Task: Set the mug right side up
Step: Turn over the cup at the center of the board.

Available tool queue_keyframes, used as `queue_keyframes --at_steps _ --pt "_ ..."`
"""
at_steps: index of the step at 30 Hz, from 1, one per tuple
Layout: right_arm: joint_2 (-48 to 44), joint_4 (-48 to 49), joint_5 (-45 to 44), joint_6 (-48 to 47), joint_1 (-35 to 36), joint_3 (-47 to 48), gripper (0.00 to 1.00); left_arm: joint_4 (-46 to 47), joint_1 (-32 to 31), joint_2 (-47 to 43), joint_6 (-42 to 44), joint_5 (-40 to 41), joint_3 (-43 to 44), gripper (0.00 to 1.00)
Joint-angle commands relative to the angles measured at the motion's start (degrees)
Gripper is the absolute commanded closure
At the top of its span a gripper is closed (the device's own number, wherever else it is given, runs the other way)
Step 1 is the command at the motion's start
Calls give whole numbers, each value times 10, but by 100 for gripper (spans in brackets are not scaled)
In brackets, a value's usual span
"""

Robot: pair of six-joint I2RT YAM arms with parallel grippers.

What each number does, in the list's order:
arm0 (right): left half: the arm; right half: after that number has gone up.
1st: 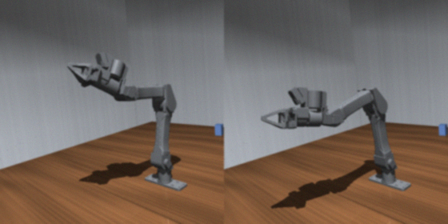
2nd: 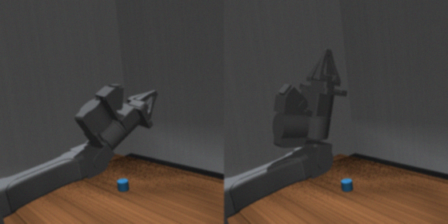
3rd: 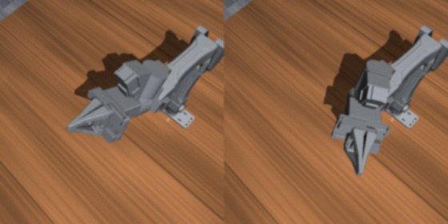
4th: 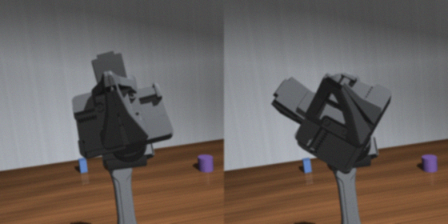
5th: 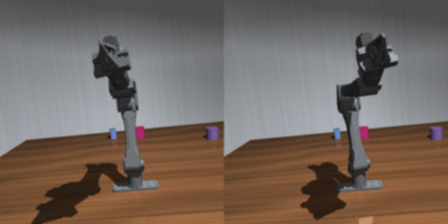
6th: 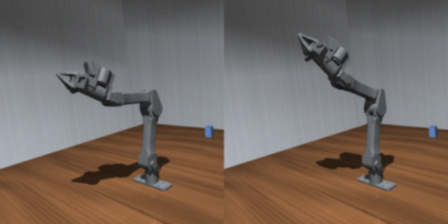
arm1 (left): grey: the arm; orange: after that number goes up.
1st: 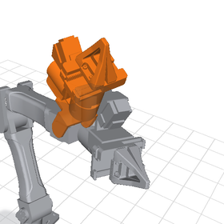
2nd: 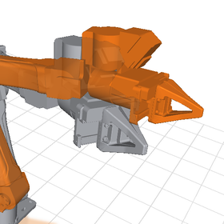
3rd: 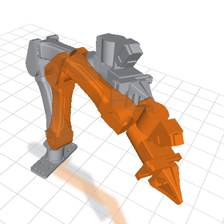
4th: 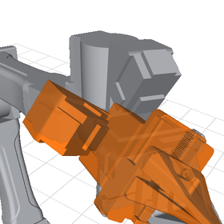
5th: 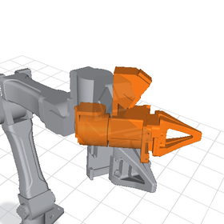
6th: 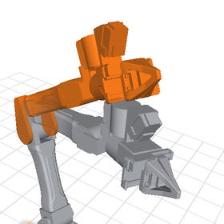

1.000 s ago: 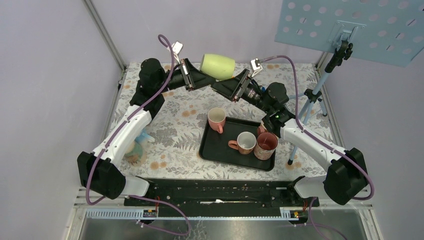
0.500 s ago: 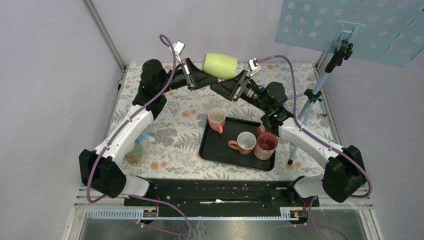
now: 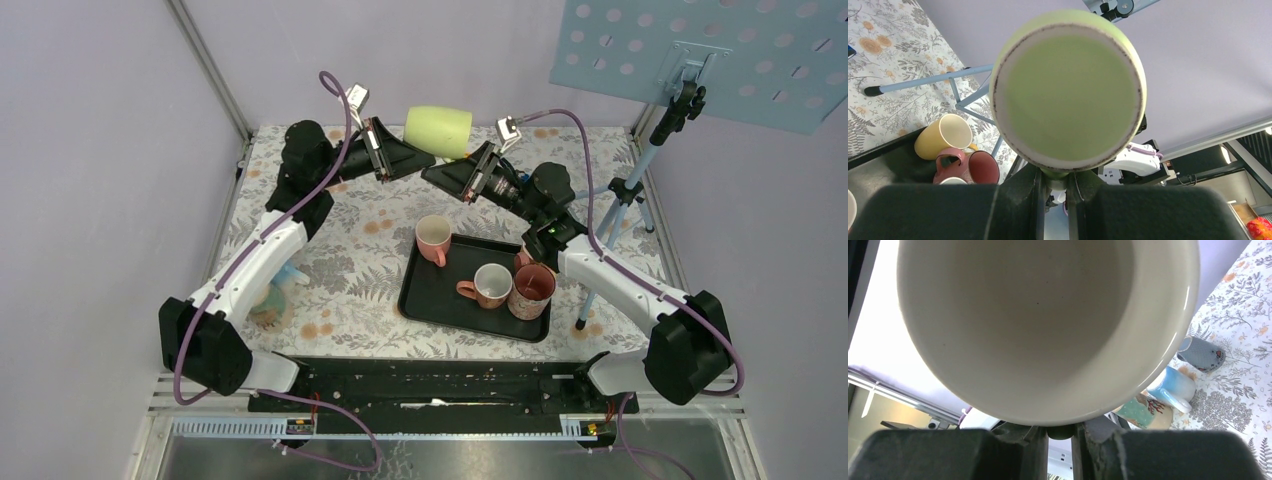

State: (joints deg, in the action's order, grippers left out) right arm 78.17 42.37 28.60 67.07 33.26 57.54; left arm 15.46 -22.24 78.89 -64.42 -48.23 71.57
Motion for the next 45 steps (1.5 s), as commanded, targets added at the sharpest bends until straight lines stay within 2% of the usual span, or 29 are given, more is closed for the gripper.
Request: queue_keyframes --at_steps 1,3,4,9,14,18,35,45 --pt "-11 -19 -2 -26 -1 36 100 50 -7 -14 42 -5 -1 100" --pt "-14 -38 -6 -40 -1 40 100 35 -7 -15 53 1 3 100" --pt "-17 -44 -8 -45 -1 41 100 34 -7 -16 55 4 1 95" --pt "-26 -85 -18 -71 -1 52 100 -13 -7 -26 88 46 -2 44" --pt "-36 -138 -34 -105 -1 63 100 -51 -7 -39 122 77 -3 16" --pt "-46 -188 -49 -133 -1 71 100 -104 -7 -52 164 107 -2 2" --pt "-81 -346 -106 -229 3 82 100 -259 -7 -93 275 214 8 1" --pt "-111 -493 -162 -301 54 87 100 -310 -7 -114 298 270 22 1"
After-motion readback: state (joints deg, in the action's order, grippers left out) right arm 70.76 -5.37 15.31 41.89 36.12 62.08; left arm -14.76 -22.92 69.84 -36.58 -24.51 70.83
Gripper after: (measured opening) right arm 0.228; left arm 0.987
